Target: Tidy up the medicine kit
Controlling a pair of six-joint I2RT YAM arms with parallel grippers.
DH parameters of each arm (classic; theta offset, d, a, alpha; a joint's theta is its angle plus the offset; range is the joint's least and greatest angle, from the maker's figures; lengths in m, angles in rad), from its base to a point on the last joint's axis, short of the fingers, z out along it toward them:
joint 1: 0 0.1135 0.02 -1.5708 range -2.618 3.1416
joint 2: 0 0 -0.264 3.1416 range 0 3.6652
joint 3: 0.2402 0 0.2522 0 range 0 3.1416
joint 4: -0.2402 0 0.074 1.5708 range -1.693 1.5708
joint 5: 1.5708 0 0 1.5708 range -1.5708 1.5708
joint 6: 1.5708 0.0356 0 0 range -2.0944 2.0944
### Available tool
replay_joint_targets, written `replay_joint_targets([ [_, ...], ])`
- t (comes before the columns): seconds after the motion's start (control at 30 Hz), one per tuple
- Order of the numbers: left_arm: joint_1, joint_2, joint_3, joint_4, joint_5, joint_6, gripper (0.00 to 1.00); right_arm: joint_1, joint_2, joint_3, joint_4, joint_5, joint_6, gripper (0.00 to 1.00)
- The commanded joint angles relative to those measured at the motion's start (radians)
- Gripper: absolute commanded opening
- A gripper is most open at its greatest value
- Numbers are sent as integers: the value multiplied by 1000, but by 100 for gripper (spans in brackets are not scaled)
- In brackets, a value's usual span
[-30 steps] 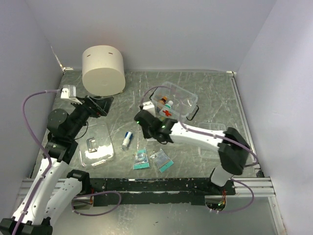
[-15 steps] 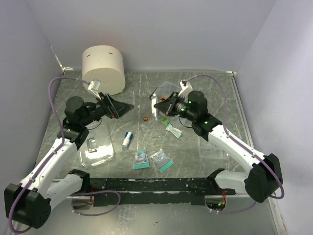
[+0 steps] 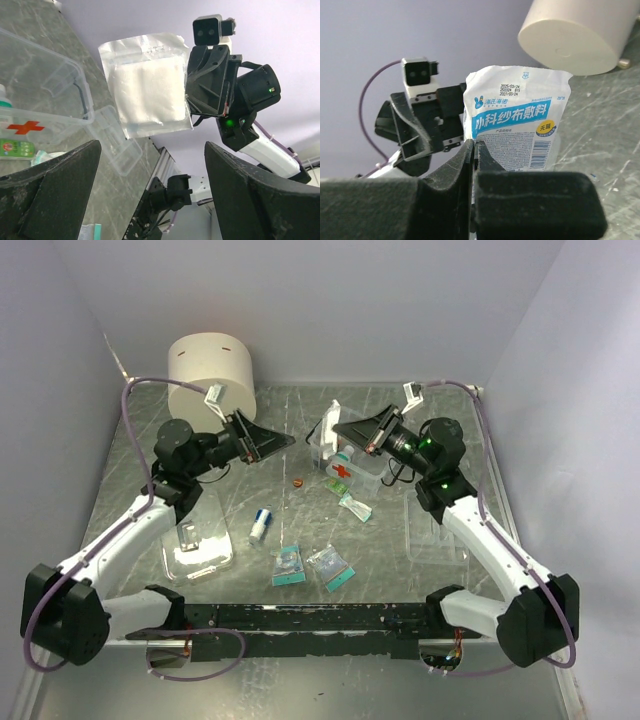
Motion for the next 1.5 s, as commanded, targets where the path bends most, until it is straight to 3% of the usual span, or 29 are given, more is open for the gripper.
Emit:
replay_joint_targets([
  [0.0,-46,70,48,113,25,-84,95,-10,24,-20,142,-110,118,0],
  [0.3,-92,115,-13,369,-119,-424,93,-10,61,-50,467,-200,342,0],
  [0.63,-152,107,-15,443,-147,-507,89,-7,103,-81,858,-206,629,0],
  [0.77,-184,125,6,555,-121,-551,82,-5,113,-82,917,-199,670,0],
  [1.03,-215,94,29,624,-106,-572,53,-4,81,-97,855,-173,627,0],
  [1.13,-215,78,28,582,-113,-540,43,-1,46,-102,750,-158,562,0],
  [1.23,-214,73,25,571,-122,-515,24,-2,-1,-99,616,-145,476,0],
  [1.33,-214,62,37,501,-126,-448,8,-2,-57,-93,417,-121,367,27],
  [1.4,-213,44,64,370,-130,-350,7,-3,-99,-69,202,-82,251,43],
  [1.47,-213,32,121,126,-137,-177,7,-4,-139,-39,-40,1,108,51],
])
